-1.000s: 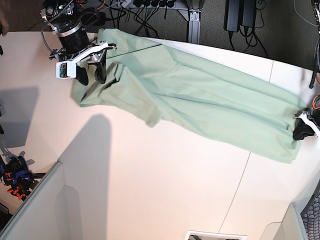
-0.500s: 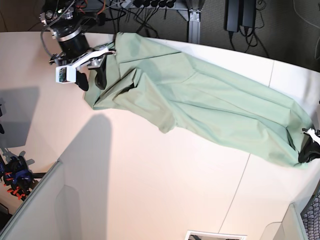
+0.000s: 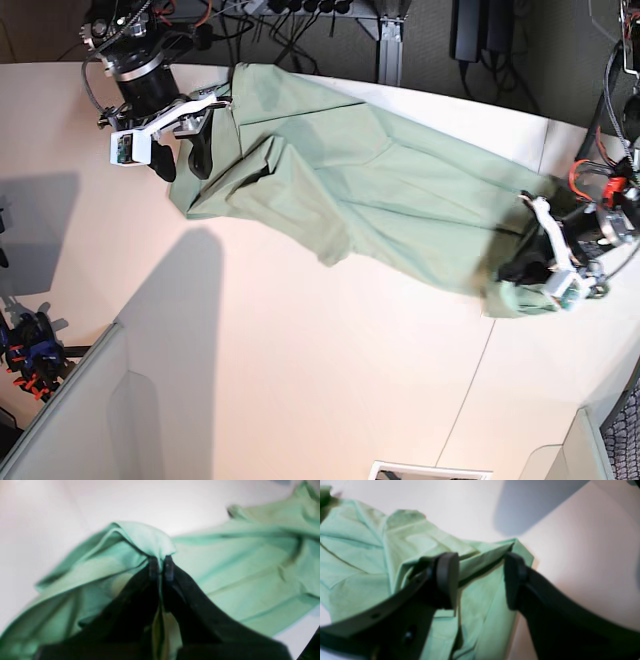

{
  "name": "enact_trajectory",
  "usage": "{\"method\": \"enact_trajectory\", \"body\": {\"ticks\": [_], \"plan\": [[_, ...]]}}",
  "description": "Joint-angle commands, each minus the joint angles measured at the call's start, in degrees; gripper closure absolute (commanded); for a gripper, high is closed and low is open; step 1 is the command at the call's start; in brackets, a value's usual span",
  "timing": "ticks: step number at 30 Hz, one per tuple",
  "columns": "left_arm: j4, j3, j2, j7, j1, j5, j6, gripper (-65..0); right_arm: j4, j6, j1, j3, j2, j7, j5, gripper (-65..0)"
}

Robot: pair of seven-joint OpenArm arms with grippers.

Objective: Fold the T-shirt properly
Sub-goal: 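Lift the hem end with the left gripper and fold it toward the right gripper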

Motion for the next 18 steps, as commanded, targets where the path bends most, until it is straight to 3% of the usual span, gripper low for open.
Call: {"method": "enact_trajectory", "body": {"ticks": [1,12,13,16,18], "plan": [[1.0,1.5,0.2,-1.5,-1.1,0.8,-0.6,0.0,1.0,-0.2,0.1,0.4,0.6,1.6,0.5,-29.7],[1.0,15.4,4.7,-0.1,0.2,8.5,0.2,0.0,1.0,-0.2,0.1,0.4,0.6,2.0,0.5,-29.7],[0.9,15.8,4.8,-0.9,0.2,9.4,0.2,-3.6,1.0,-0.2,0.1,0.4,0.6,2.0,0.5,-29.7],[0.3,16.0,4.8,-3.7,0.1,10.7,0.2,-24.8,1.0,-0.2,0.1,0.4,0.6,2.0,0.5,-29.7],[0.1,16.0,4.8,-4.3,0.2,10.2,0.2,-32.8,1.0,-0.2,0.1,0.4,0.6,2.0,0.5,-29.7]]}}
